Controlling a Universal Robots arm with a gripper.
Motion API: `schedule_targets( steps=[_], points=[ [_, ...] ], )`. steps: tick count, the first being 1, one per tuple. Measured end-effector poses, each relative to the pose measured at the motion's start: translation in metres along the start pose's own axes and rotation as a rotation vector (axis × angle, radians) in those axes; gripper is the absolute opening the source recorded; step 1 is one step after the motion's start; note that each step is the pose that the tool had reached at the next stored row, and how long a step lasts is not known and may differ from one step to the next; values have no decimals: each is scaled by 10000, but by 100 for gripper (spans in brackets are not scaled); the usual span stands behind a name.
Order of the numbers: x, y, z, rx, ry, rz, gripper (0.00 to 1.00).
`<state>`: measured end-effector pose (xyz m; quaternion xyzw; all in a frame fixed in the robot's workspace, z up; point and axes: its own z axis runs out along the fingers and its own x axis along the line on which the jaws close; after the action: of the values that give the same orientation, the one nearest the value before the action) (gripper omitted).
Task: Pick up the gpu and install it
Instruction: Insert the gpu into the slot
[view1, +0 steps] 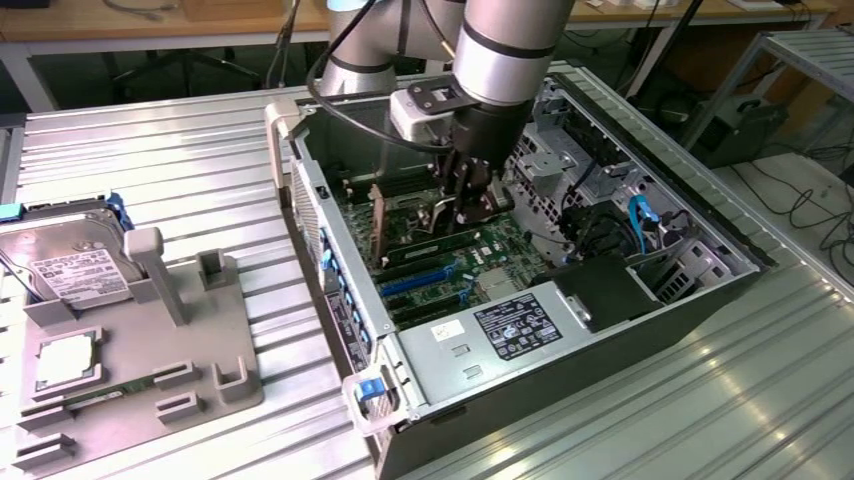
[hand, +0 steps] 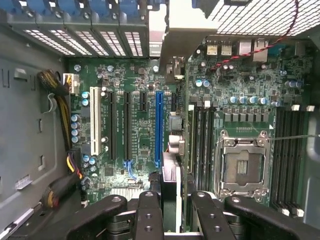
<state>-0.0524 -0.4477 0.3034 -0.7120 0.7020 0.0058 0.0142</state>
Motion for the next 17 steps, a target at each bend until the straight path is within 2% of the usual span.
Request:
schedule_targets(
  steps=[4,5,7,8,10,11,13,14,15,17],
  points=[
    [3,6,49,-28,-1,12,27],
    [5,6,56,-118,-1,16,27],
    [9,6,56,-242,-2,20,27],
    [9,6,56,-280,0,25,27],
    [9,7,60,-272,-3,27,27],
    [8,6,62,-264,30,27,27],
    [6,6,70,-265,229,28,27],
    [6,6,79,-265,276,31,27],
    [4,6,93,-267,296,35,27],
    [5,6,128,-266,295,38,27]
  ],
)
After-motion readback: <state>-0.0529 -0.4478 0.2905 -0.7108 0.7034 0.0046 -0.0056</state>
